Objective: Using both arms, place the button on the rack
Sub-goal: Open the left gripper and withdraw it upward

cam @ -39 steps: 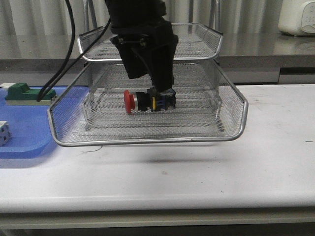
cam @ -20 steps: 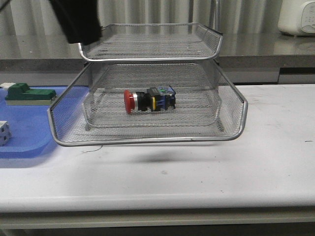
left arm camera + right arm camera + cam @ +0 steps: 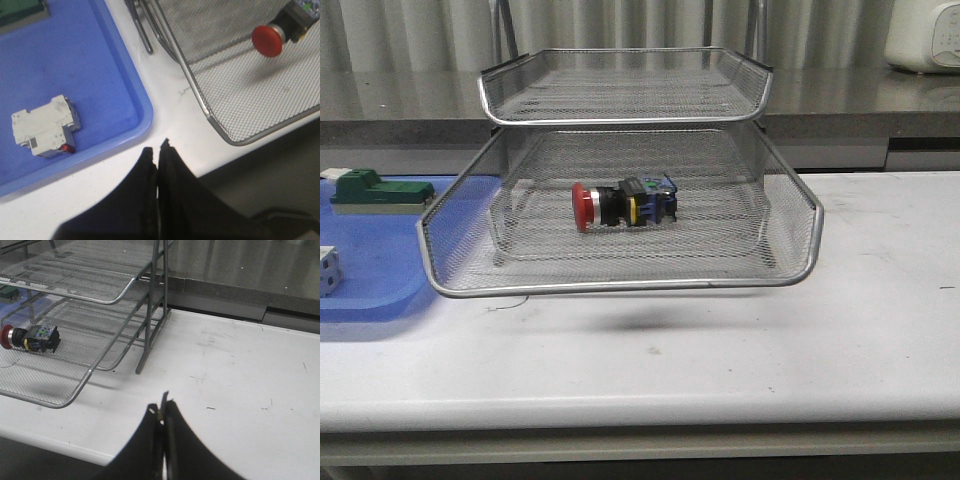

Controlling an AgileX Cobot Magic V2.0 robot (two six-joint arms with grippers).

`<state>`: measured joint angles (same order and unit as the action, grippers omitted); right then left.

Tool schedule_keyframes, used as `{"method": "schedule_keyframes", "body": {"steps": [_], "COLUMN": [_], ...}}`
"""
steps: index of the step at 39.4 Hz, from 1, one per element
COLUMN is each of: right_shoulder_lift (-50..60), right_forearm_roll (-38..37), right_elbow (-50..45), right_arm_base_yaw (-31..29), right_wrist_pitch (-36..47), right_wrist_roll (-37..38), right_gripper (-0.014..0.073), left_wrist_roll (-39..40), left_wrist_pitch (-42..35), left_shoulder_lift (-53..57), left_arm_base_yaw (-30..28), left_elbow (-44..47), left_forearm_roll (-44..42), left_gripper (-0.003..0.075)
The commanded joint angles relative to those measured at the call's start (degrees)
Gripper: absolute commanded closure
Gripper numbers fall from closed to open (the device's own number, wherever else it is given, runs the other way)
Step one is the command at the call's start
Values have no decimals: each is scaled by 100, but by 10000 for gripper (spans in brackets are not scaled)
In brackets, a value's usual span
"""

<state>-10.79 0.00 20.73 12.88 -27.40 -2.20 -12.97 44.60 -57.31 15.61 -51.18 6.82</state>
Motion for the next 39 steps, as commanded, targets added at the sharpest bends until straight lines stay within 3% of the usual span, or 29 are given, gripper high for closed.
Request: {"method": "schedule_keyframes", "body": {"steps": [1, 9, 21, 34, 39], "right_shoulder_lift": [-55, -55, -55, -96, -604], "right_forearm_roll": [0, 0, 0, 99, 102], "right_elbow": [135, 135, 135, 135, 166], "right_arm_base_yaw": [8, 8, 8, 8, 13], "right_wrist_pitch": [461, 461, 461, 897, 1069], "right_wrist_roll": [14, 14, 14, 14, 7], "right_gripper": [703, 703, 703, 703, 703], "left_wrist_roll": [88, 88, 88, 88, 88], "left_wrist_pitch": [-1233, -2171, -2222, -2191, -2191], "left_shoulder_lift": [957, 2738, 4871, 5260, 5260], "left_arm_base_yaw": [-31, -31, -31, -31, -31], "left_elbow": [609, 1851, 2637, 2703, 2703], "left_forearm_roll": [176, 201, 201, 201, 201], "left_gripper": [739, 739, 739, 739, 739]}}
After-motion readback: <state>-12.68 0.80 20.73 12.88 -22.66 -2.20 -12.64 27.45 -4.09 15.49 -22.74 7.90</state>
